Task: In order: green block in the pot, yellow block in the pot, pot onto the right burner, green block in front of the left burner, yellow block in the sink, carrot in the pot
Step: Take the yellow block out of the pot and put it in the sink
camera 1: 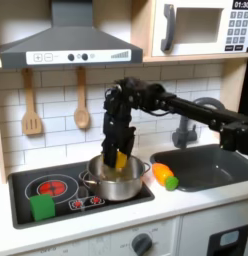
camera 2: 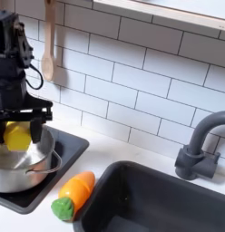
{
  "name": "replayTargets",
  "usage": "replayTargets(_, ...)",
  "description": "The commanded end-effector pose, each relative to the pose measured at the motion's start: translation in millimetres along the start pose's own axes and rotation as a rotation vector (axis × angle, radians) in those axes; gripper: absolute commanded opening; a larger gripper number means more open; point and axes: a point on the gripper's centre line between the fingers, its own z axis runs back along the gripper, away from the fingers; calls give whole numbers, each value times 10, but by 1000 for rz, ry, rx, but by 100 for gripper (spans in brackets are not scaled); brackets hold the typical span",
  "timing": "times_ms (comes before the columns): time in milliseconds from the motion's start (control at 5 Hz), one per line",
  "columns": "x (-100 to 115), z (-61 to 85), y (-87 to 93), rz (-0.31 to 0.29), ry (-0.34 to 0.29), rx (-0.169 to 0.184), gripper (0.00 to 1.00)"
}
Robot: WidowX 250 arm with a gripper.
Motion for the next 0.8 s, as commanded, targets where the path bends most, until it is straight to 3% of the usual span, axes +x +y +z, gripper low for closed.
replayTargets(0,7,204,-197,-76,-26,-55,0)
replayTargets(200,-10,255,-272,-124,-23,-75,0)
replayTargets(400,-90,439,-448,-194,-56,-114,0)
replayTargets(600,-185,467,-589,-263,-40,-133,0)
